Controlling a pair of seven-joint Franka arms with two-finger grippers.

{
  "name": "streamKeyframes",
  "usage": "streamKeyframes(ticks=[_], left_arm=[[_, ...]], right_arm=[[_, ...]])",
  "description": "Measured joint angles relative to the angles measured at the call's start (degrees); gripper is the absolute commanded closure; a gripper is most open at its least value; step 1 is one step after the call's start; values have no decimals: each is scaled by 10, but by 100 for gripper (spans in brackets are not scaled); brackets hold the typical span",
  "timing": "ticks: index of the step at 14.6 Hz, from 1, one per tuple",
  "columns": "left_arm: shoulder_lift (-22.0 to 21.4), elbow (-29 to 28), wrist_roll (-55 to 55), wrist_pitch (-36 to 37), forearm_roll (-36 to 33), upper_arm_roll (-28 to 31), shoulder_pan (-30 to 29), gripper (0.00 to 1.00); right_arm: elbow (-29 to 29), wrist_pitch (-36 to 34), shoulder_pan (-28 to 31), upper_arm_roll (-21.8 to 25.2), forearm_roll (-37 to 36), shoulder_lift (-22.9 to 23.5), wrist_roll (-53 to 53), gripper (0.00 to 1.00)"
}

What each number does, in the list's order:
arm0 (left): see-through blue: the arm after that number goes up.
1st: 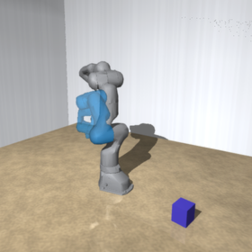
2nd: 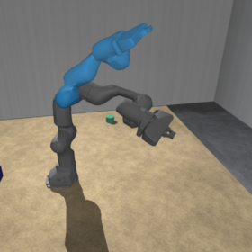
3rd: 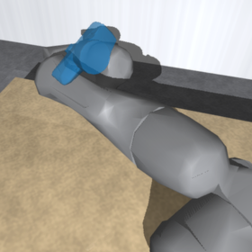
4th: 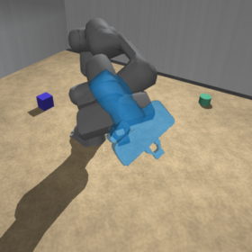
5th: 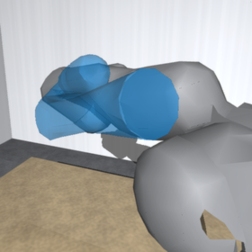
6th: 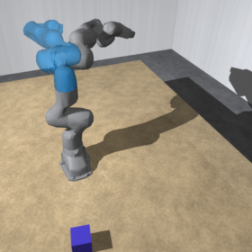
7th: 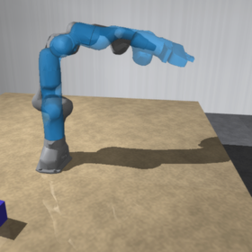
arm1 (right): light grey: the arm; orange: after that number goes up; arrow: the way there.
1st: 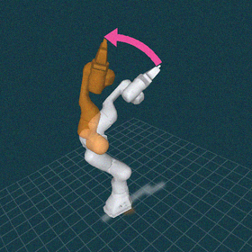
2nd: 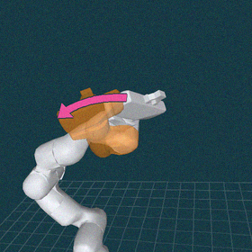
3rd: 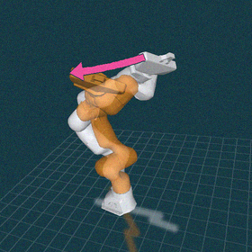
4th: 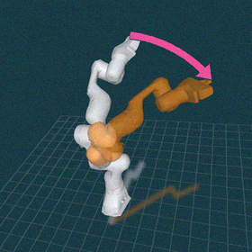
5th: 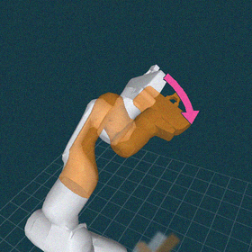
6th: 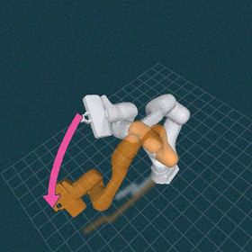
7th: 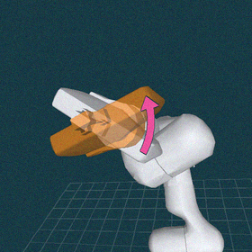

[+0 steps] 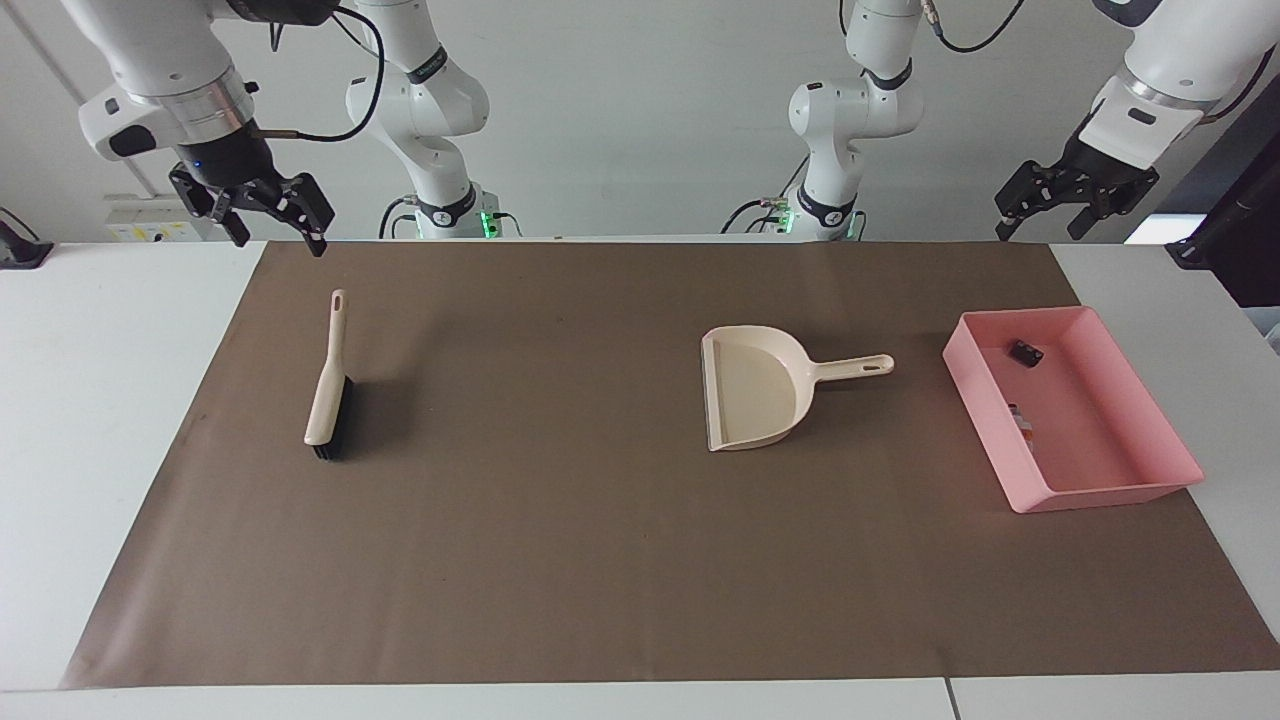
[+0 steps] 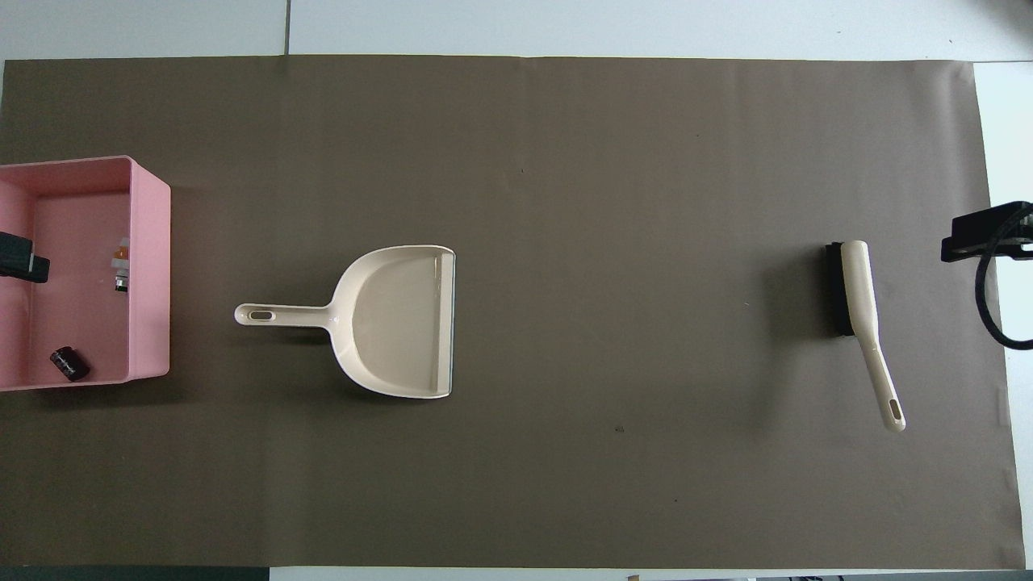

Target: Clean e-waste and dump in bin

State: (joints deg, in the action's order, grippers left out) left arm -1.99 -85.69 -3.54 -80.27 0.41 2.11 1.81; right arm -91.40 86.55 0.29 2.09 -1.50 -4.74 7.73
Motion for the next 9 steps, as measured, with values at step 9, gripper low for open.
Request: streamKeyframes(ticks=[9], left_arm=[[1,-1,1,0,0,3,-4,2]], right_arm=[[0,0,0,0,0,0,0,1]])
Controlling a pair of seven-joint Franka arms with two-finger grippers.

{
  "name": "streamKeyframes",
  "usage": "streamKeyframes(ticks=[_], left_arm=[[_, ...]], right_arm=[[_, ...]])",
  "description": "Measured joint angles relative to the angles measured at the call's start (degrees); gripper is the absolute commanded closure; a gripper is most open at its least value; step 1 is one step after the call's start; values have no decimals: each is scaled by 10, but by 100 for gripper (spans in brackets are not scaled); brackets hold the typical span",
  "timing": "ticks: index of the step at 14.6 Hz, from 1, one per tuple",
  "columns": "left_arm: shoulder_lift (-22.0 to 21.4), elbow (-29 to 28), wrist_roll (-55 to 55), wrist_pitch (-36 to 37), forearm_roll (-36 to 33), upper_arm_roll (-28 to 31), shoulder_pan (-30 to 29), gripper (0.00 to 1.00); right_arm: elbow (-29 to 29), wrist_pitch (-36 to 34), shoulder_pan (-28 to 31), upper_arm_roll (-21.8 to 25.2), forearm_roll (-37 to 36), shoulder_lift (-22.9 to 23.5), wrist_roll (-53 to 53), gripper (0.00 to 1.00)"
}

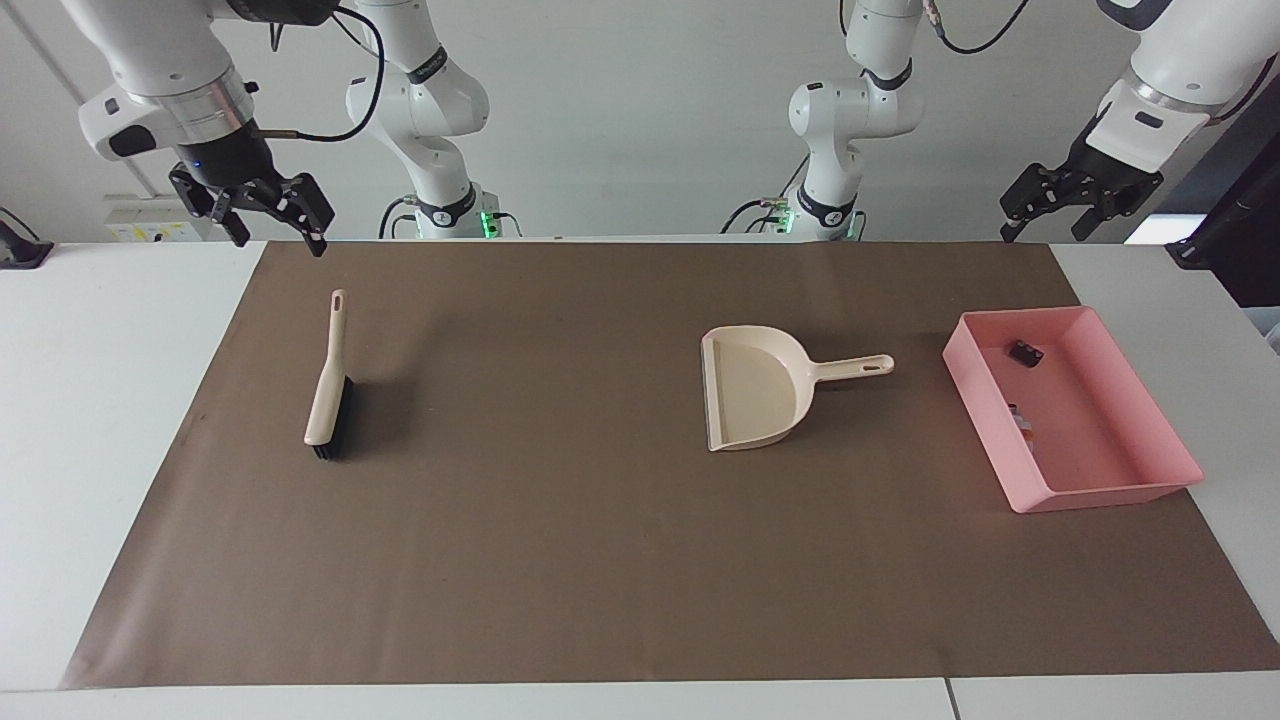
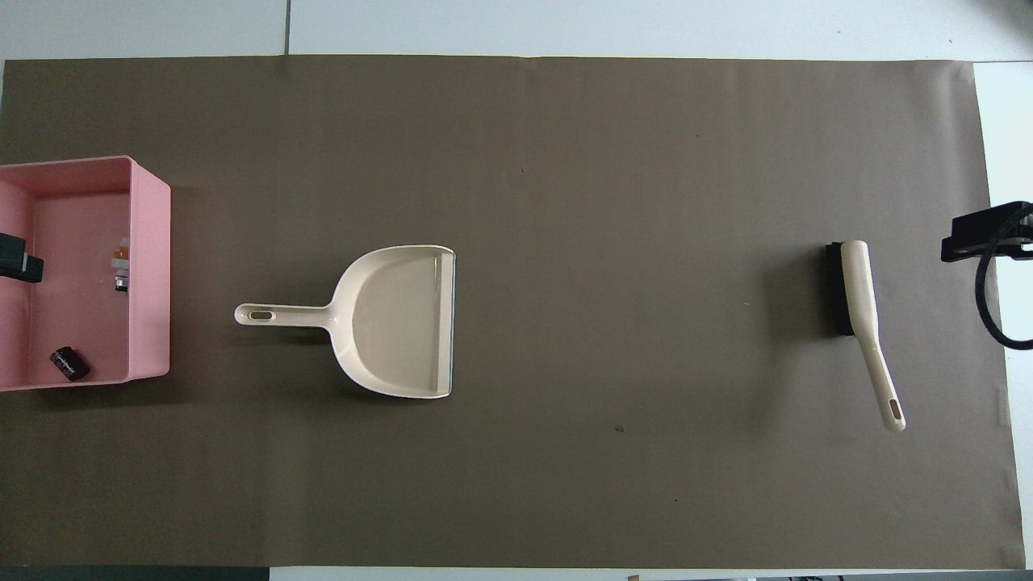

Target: Clean e-waste and dump in bin

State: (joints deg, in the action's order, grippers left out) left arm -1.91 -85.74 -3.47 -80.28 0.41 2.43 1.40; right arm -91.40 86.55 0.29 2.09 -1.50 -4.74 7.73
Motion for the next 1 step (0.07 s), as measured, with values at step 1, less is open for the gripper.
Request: streamKeyframes(ticks=[1], left_arm=[[0,0,0,0,0,0,-1,2]], right_arm=[[0,0,0,0,0,0,0,1]])
